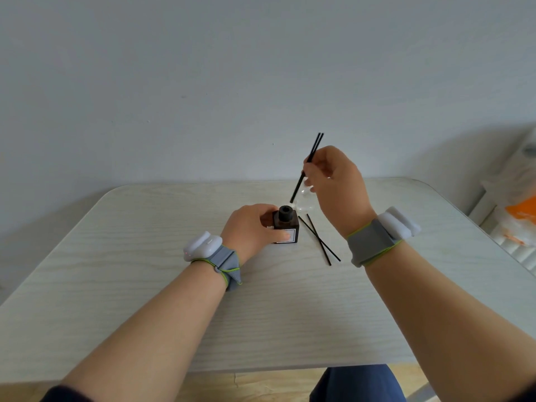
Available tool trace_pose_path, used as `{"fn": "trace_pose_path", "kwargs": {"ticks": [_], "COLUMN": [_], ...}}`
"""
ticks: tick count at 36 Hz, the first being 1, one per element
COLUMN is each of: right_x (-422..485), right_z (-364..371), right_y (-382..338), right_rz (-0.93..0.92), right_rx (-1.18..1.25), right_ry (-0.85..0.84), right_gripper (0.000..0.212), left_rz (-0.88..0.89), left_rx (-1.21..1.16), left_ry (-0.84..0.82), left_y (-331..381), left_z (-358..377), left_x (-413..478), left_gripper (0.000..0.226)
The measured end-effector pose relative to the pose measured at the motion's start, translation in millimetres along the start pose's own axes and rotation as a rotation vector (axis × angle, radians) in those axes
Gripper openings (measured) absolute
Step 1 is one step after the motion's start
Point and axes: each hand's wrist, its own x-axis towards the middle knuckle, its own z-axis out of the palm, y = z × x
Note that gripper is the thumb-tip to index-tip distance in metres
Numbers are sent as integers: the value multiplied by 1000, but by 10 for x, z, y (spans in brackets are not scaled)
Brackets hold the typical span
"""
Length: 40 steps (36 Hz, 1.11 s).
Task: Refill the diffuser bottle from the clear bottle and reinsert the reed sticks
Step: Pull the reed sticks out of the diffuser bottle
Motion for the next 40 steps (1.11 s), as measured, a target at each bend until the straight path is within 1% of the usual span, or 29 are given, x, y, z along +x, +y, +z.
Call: {"fn": "trace_pose_path", "kwargs": {"ticks": [2,4,7,10,13,17,26,30,34,40], "right_x": [21,33,32,8,-24,-63,-69,-47,-19,-9], "right_z": [-47,-96,-147,-184,-196,-183,-155,-154,-149,-101], "right_y": [47,123,257,382,472,521,554,561,521,332], "right_rz": [24,50,123,187,235,266,286,255,212,122], "right_rx": [-50,-182,-390,-541,-634,-714,-743,-741,-688,-540], "right_ry": [24,2,-88,-190,-303,-366,-423,-378,-291,-202], "right_gripper": [8,10,13,15,16,19,18,17,17,26], "left_rz": [-10,-11,-4,-5,10,18,24,18,14,-2], "left_rx": [-16,-35,-53,-63,-53,-57,-65,-65,-67,-76], "left_ry": [10,15,19,17,15,21,17,17,16,31], "left_y": [-5,-13,-24,-32,-43,-49,-52,-46,-42,-23], "left_z": [5,12,20,24,26,30,26,22,21,27], "left_x": [0,0,4,9,17,22,20,14,14,9], "left_gripper": [41,43,43,45,41,39,38,39,43,45]}}
